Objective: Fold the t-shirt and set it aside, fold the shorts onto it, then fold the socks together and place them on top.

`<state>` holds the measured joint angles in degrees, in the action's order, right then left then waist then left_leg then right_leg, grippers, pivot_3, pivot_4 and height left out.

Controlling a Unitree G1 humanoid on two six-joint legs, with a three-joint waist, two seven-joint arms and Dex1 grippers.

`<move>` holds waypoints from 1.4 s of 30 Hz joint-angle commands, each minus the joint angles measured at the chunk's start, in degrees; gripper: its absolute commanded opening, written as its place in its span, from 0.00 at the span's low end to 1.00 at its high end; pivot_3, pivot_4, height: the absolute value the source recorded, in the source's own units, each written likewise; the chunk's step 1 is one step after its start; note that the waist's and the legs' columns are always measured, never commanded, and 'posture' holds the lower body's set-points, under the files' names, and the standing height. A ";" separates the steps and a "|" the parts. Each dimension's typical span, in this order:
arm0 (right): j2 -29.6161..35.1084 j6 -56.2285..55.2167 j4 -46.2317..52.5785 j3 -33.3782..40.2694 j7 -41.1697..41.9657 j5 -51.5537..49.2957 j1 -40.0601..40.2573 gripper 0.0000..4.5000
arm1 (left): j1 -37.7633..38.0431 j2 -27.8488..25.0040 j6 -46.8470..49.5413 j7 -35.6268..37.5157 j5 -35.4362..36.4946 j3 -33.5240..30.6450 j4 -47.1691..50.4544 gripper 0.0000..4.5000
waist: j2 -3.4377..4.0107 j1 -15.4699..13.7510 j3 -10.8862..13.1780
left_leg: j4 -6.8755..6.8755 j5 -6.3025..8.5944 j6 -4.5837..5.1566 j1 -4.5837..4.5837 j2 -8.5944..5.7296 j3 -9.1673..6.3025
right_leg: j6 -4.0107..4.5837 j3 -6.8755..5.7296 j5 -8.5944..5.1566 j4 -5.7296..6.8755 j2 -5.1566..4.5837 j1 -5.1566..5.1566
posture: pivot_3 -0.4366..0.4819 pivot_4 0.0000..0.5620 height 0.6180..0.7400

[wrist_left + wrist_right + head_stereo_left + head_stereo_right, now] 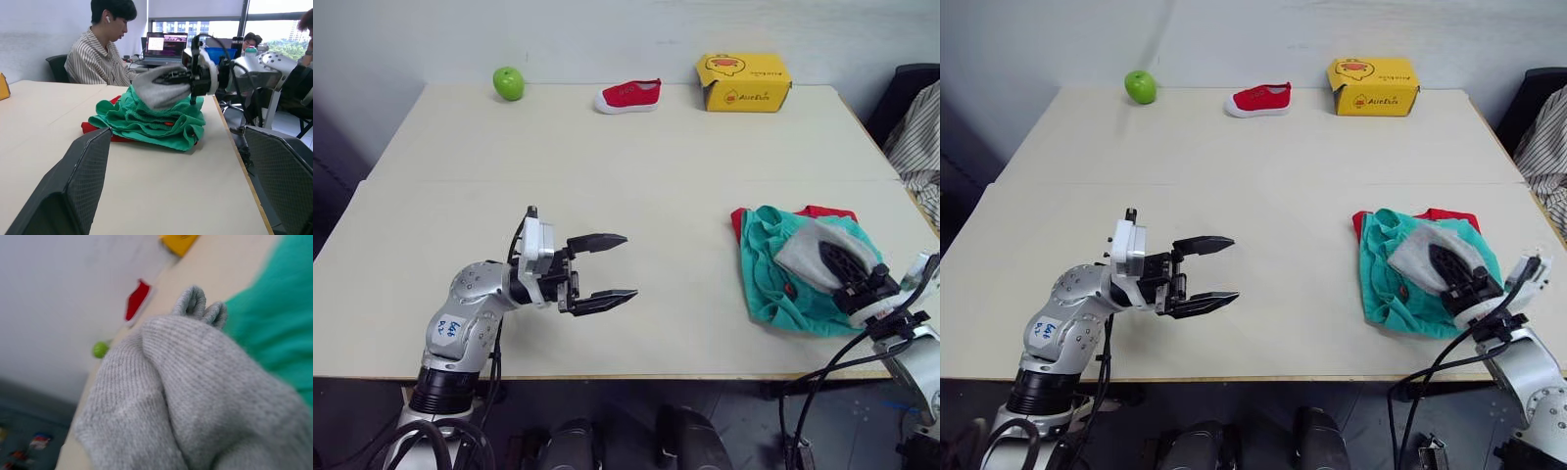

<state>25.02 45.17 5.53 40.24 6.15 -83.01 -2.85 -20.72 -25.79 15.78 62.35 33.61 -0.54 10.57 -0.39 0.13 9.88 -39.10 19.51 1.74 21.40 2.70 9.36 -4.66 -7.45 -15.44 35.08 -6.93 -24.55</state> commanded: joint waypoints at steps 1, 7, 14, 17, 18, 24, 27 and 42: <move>0.32 -4.21 -5.19 2.33 2.22 2.44 -0.82 0.06 | -0.85 -0.50 -1.02 0.63 1.16 -0.79 2.23 1.00 | 0.01 0.06 0.00 | 0.00 0.00 0.00 -0.01 0.02 0.02 | 0.00 0.03 0.00 0.00 0.07 -0.01 | 0.48 0.27 1.00; 0.95 -5.25 -9.27 4.98 1.37 1.11 -1.37 0.22 | -0.54 -1.05 -0.48 0.59 1.73 -1.35 2.99 1.00 | 0.02 0.04 0.01 | 0.00 0.00 -0.03 -0.07 0.10 0.08 | 0.00 0.26 0.00 -0.02 0.18 -0.01 | 0.48 0.27 1.00; 13.04 8.33 -9.16 7.51 4.44 -4.08 7.16 0.72 | -0.17 -3.35 -0.29 1.36 1.73 -2.16 3.42 1.00 | 0.17 -0.30 0.06 | 0.02 0.02 0.01 -0.06 0.07 0.05 | 0.00 0.37 0.00 -0.06 0.16 0.00 | 0.48 0.27 1.00; 21.52 13.27 -12.79 10.10 9.99 -2.49 11.78 0.94 | 0.85 -4.84 0.31 1.32 1.75 -2.80 3.38 1.00 | 0.17 -0.18 0.06 | 0.01 0.06 0.06 -0.07 0.07 0.10 | -0.01 0.45 0.01 -0.12 0.16 0.01 | 0.48 0.27 1.00; 24.20 13.42 -14.01 11.20 13.39 -0.75 13.17 1.00 | 1.39 -5.75 1.01 1.44 1.79 -2.98 3.46 1.00 | 0.17 -0.18 0.06 | 0.02 0.06 0.07 -0.09 0.08 0.12 | -0.01 0.47 0.01 -0.12 0.17 0.01 | 0.48 0.27 1.00; 37.70 -10.69 -24.00 10.00 40.89 25.13 18.37 1.00 | 5.71 -9.33 -0.78 0.26 0.29 -7.57 1.82 1.00 | 0.13 0.05 0.09 | 0.08 0.11 0.04 -0.20 0.13 0.29 | -0.04 0.63 0.01 -0.19 0.31 0.00 | 0.48 0.27 1.00; 38.71 -24.78 -25.35 6.32 51.80 33.38 13.03 1.00 | 7.63 -11.51 -3.53 -0.36 -1.86 -10.61 -0.66 1.00 | 0.12 0.48 0.09 | 0.09 0.15 -0.07 -0.29 0.22 0.39 | -0.06 0.65 0.02 -0.20 0.44 0.00 | 0.48 0.27 1.00; 18.85 -57.43 -10.20 -33.08 70.32 56.54 -8.15 1.00 | 20.22 -16.92 -18.24 -7.24 -17.39 -15.75 -4.44 1.00 | 0.14 0.50 0.19 | 0.03 0.24 -0.34 -0.21 0.44 0.49 | 0.10 0.52 -0.05 -0.03 0.33 -0.25 | 0.48 0.27 1.00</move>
<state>44.44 -10.48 -6.05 7.61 76.64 -27.04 -10.35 -1.40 -42.19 -1.54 57.48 18.25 -15.28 3.94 -0.25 0.63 10.07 -39.07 19.77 1.42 21.19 3.11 9.90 -4.55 -6.89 -15.50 35.08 -6.65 -24.83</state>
